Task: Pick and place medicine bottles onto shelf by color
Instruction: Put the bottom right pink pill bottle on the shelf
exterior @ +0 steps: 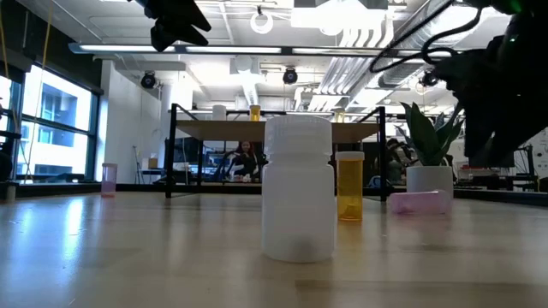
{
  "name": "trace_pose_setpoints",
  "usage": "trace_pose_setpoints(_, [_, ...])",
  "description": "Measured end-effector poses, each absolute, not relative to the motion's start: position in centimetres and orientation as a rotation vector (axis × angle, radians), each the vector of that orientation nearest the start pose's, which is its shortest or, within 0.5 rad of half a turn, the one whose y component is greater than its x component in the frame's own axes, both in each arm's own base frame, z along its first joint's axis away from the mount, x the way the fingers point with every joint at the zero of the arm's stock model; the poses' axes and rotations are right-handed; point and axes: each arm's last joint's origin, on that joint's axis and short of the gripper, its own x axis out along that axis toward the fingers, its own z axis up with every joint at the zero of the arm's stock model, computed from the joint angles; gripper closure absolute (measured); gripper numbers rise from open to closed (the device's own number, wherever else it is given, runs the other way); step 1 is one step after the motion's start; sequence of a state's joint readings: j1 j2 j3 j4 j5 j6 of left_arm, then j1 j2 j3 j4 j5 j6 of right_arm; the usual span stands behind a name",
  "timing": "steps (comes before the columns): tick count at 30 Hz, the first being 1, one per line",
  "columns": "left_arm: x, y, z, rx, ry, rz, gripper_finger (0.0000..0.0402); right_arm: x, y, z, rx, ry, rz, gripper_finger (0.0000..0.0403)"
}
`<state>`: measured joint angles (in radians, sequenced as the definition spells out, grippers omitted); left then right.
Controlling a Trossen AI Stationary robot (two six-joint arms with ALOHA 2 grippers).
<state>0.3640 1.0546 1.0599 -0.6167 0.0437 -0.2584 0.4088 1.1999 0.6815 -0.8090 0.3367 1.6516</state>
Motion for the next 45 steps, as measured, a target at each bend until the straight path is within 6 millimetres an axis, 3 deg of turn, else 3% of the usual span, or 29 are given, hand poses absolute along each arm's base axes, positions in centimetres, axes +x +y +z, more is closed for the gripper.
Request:
trace_pose_setpoints(9, [20.3, 7.6, 33.6, -0.375, 0.578, 0.392, 0.0247, 18.0, 7.6, 18.8, 1.140, 1.087, -0.798, 0.0240])
trace_pose_setpoints(18, [20.2, 7.6, 33.5, -0.378, 0.591, 0.393, 0.0246, 17.0, 10.2, 18.9, 1.242, 1.133, -0.771, 0.0240])
trace_pose_setpoints(23, [20.2, 7.6, 33.5, -0.378, 0.592, 0.393, 0.0226, 16.2, 11.8, 18.9, 1.293, 1.145, -0.766, 0.0240])
trace_pose_setpoints(31, [20.2, 7.6, 33.4, -0.376, 0.595, 0.405, 0.0189, 16.6, 14.2, 17.3, 1.290, 1.176, -0.734, 0.0240])
trace_pose_setpoints(45, [20.2, 7.6, 33.4, -0.375, 0.595, 0.406, 0.0189, 17.8, 16.5, 15.7, 1.157, 1.286, -0.816, 0.0240])
